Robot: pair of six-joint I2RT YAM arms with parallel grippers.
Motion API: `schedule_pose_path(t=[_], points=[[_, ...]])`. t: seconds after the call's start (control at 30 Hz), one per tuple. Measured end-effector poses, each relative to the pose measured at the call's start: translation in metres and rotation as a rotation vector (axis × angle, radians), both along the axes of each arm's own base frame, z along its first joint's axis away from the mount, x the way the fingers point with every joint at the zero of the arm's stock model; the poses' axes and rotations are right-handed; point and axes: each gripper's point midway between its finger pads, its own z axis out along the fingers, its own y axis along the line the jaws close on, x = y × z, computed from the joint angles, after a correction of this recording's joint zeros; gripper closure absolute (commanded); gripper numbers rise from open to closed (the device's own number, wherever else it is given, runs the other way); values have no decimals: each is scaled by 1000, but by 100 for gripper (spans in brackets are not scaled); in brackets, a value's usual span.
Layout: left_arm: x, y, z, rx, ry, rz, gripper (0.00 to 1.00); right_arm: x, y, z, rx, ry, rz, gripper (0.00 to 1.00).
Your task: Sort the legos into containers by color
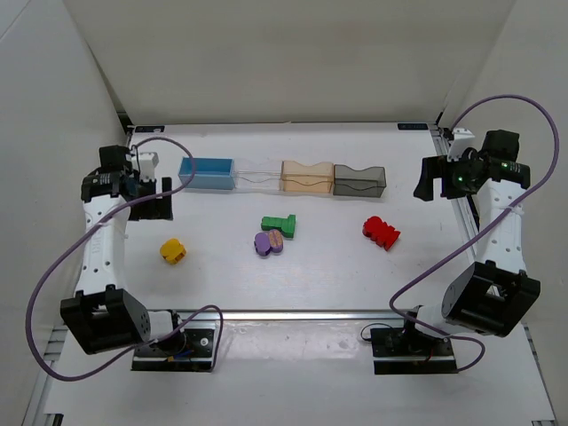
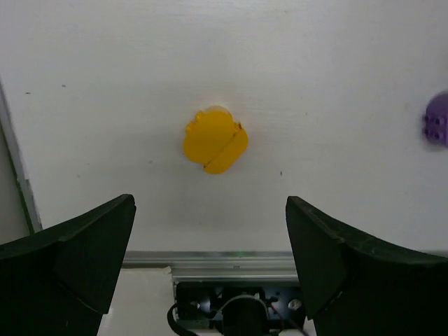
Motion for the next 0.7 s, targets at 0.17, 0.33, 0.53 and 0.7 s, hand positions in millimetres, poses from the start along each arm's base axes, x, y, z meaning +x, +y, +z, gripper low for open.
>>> schedule_pose_path(t=[0.17,0.33,0.53,0.7], points=[[-36,-27,-20,-74,86,-225,1,-6,5,-3,9,17,34,1],[-71,-42,-47,-116,172,-419,2,-11,11,-1,26,16,66,1],[-78,-44,-73,-104,186,-554,1,-18,18,-1,50,29,103,1],[-71,-40,-94,-76,184,-623,1,-21,22,-2,60,34,124,1]])
